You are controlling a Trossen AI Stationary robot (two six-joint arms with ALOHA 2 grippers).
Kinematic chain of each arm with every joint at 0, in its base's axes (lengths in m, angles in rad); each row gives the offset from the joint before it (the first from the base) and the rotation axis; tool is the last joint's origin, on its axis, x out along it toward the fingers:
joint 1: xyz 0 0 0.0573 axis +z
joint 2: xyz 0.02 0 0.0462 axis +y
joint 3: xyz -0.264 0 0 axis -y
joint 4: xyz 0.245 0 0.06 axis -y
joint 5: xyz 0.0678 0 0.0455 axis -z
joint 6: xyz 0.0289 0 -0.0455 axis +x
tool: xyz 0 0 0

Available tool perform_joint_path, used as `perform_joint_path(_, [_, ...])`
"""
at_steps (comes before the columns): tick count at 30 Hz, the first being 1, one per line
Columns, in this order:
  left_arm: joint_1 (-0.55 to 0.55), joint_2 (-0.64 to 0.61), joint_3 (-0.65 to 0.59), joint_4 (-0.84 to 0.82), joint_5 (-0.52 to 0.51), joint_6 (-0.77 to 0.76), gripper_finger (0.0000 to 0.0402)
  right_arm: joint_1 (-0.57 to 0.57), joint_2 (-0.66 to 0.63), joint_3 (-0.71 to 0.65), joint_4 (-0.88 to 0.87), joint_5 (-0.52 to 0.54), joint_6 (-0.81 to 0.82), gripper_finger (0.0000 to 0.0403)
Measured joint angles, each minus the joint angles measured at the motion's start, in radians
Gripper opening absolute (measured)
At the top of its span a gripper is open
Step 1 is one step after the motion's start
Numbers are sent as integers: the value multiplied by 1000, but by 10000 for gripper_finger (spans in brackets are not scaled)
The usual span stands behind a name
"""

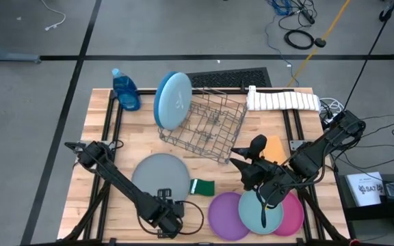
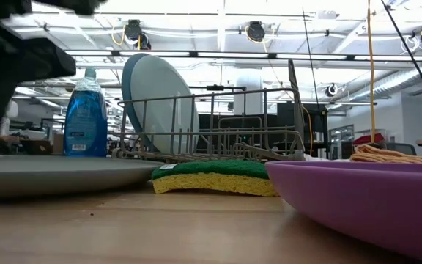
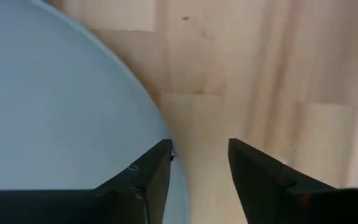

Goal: Sort dishes
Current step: Put the grey plate in the dish rack

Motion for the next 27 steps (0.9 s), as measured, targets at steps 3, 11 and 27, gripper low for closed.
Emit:
perform_joint_path(3, [1,6,0,-4,-24,-36,189,0,0,0,0,0,3,171])
perform_joint_path(11, [5,13,-6,4,-57,-65,216,0,0,0,0,0,7,171])
perform_joint_path(27, [32,90,-20,10,-57,-90,122,-6,0,0,0,-2,10,171])
